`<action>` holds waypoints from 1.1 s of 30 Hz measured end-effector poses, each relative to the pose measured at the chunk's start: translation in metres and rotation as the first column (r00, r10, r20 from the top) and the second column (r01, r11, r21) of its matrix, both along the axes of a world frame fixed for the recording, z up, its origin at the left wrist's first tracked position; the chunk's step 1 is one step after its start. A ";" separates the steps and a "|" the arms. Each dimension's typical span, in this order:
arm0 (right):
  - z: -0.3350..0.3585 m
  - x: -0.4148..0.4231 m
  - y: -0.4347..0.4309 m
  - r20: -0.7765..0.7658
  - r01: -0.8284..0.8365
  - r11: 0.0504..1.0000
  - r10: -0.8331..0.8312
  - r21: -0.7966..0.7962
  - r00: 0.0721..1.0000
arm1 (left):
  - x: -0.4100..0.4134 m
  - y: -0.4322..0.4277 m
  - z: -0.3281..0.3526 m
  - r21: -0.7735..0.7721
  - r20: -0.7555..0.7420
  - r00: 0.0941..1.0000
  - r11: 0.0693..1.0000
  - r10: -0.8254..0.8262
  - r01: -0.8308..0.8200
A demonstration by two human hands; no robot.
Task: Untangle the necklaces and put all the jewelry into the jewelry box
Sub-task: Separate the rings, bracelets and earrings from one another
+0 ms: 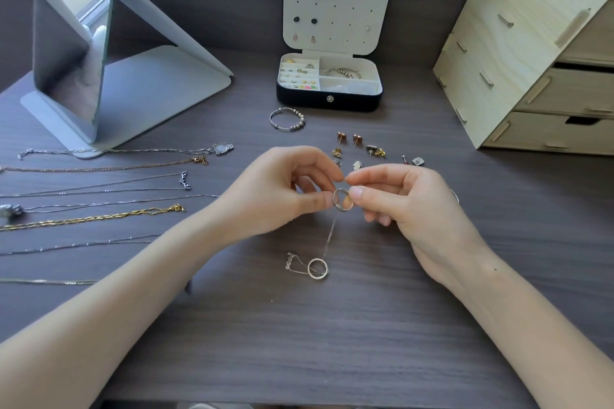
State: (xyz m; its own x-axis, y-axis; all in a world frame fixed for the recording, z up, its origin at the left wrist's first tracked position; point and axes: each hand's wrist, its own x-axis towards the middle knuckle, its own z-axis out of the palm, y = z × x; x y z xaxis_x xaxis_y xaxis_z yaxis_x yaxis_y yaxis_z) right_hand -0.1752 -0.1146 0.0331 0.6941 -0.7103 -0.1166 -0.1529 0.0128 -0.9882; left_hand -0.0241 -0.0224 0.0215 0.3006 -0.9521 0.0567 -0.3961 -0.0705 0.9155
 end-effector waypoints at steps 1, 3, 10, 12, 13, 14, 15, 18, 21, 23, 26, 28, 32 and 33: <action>0.000 0.000 0.000 0.001 -0.005 1.000 0.005 0.001 1.000 | 0.001 0.000 0.001 0.002 0.025 1.000 1.000 0.004 -0.004; 0.001 -0.001 0.000 0.006 -0.007 1.000 0.007 0.007 1.000 | 0.003 0.002 0.003 0.015 0.096 0.995 1.000 0.011 -0.012; 0.002 -0.001 0.000 0.009 0.005 1.000 -0.005 0.012 1.000 | 0.014 0.007 0.005 0.055 0.221 0.971 0.993 0.094 -0.108; 0.002 0.000 0.001 0.010 0.008 1.000 -0.008 0.010 1.000 | 0.016 0.008 0.005 0.055 0.161 0.979 0.989 0.128 -0.138; 0.002 0.000 0.001 0.012 0.009 1.000 -0.009 0.010 1.000 | 0.016 0.009 0.005 0.055 0.126 0.982 0.988 0.140 -0.148; 0.002 0.000 0.001 0.013 0.011 1.000 -0.011 0.009 1.000 | 0.016 0.009 0.006 0.053 0.092 0.984 0.986 0.151 -0.156; 0.002 0.000 0.001 0.011 0.013 1.000 -0.013 0.005 1.000 | 0.015 0.010 0.007 0.049 0.060 0.986 0.986 0.158 -0.161; 0.001 0.000 0.002 -0.001 0.021 1.000 -0.022 -0.013 1.000 | 0.013 0.012 0.012 0.014 0.002 0.984 0.984 0.177 -0.178; 0.000 0.001 0.003 -0.013 0.025 0.999 -0.026 -0.034 1.000 | 0.009 0.014 0.020 -0.041 -0.081 0.989 0.991 0.127 -0.131; -0.001 0.001 0.003 -0.022 0.026 0.998 -0.027 -0.051 0.999 | 0.007 0.015 0.024 -0.088 -0.150 0.986 0.993 0.066 -0.079; -0.001 0.001 0.004 -0.026 0.029 0.997 -0.031 -0.071 0.999 | 0.005 0.017 0.027 -0.141 -0.213 0.977 0.990 0.001 -0.031; -0.001 0.002 0.005 -0.038 0.021 0.996 -0.024 -0.091 0.999 | 0.004 0.017 0.028 -0.165 -0.232 0.973 0.986 -0.015 -0.025; -0.003 0.003 0.007 -0.054 -0.009 0.991 0.001 -0.136 0.999 | 0.001 0.011 0.030 -0.189 -0.274 0.962 0.981 -0.012 -0.042; -0.003 0.003 0.007 -0.054 -0.012 0.990 0.005 -0.140 0.999 | 0.000 0.010 0.030 -0.182 -0.284 0.959 0.983 -0.023 -0.031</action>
State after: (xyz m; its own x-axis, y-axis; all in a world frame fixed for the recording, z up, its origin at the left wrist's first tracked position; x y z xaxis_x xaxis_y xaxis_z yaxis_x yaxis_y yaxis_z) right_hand -0.1723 -0.1074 0.0300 0.6956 -0.7164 -0.0535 -0.2048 -0.1264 -0.9706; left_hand -0.0241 -0.0128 0.0513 0.3334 -0.9322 0.1409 -0.1182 0.1069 0.9872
